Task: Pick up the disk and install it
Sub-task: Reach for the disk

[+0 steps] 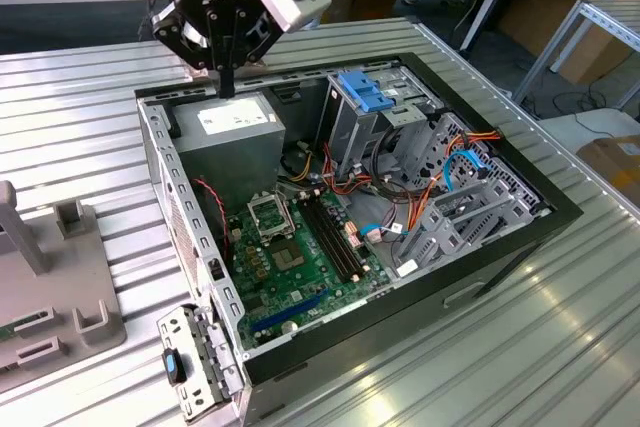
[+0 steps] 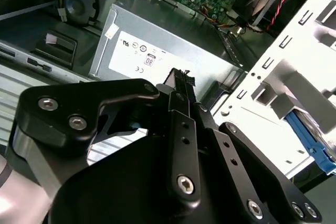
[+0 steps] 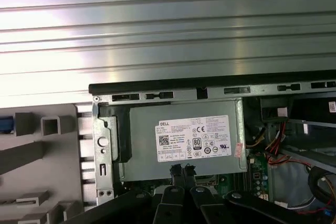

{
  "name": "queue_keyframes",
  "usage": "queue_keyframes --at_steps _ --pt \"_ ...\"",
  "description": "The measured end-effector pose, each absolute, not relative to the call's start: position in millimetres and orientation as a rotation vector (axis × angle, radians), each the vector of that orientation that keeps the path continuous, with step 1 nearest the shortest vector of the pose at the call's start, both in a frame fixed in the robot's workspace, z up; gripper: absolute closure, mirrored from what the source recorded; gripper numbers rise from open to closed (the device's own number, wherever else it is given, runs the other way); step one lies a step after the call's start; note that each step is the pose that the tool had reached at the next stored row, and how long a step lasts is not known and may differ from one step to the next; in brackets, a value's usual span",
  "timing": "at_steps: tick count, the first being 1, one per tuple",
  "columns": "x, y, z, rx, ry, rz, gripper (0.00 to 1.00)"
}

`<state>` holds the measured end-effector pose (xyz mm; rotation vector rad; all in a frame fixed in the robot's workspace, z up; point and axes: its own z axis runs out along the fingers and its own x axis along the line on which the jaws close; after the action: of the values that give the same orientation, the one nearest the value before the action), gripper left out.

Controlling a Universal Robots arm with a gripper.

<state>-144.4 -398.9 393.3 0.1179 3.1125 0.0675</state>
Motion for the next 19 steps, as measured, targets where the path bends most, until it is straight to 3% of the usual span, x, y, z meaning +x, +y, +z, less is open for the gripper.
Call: queue_keyframes --at_steps 19 --pt "-195 -399 393 0.118 3.112 0.068 0.89"
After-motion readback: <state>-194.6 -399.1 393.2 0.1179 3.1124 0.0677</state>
